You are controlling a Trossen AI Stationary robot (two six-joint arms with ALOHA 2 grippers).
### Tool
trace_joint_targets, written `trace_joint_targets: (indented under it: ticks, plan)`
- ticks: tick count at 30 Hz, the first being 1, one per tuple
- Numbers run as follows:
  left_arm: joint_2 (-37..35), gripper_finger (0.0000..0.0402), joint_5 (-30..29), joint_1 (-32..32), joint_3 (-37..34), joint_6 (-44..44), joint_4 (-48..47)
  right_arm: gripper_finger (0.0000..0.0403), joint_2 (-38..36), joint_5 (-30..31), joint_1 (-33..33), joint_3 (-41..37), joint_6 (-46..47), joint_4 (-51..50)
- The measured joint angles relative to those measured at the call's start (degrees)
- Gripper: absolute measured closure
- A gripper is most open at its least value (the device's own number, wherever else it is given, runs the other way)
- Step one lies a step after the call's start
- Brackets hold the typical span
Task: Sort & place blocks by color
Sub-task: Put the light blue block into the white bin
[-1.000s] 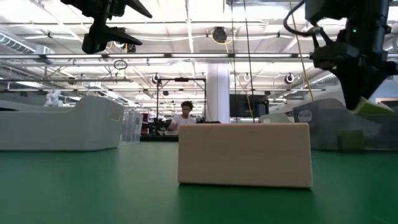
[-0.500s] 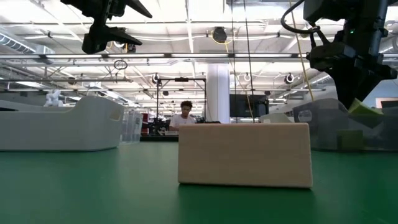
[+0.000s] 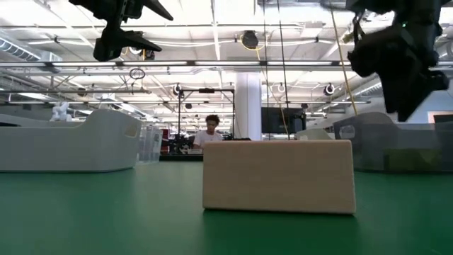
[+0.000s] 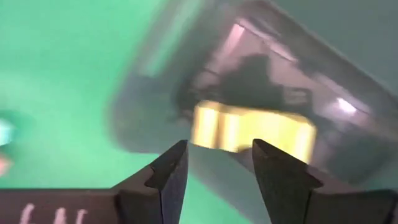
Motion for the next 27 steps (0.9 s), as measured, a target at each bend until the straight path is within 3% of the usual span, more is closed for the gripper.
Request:
trace_joint_targets:
  ticks: [12,21,27]
  plan:
    - [0.0,0.0146,0.01,0.0,-0.02,1.78,0.02,0.0244,-7.44,-1.17,0.02,0.0,-8.99,31.92]
    - [0.03,0.0146,0.04,-2.18,-0.04,3.59,1.71,0.0245,-5.21,-4.29,4.61,-8.39,-17.11,72.73]
    - [0.04,0.0146,0.04,-5.1,-0.04,9.11,7.23,0.0245,-1.15,2.19,5.31,-17.19,-22.51,102.15]
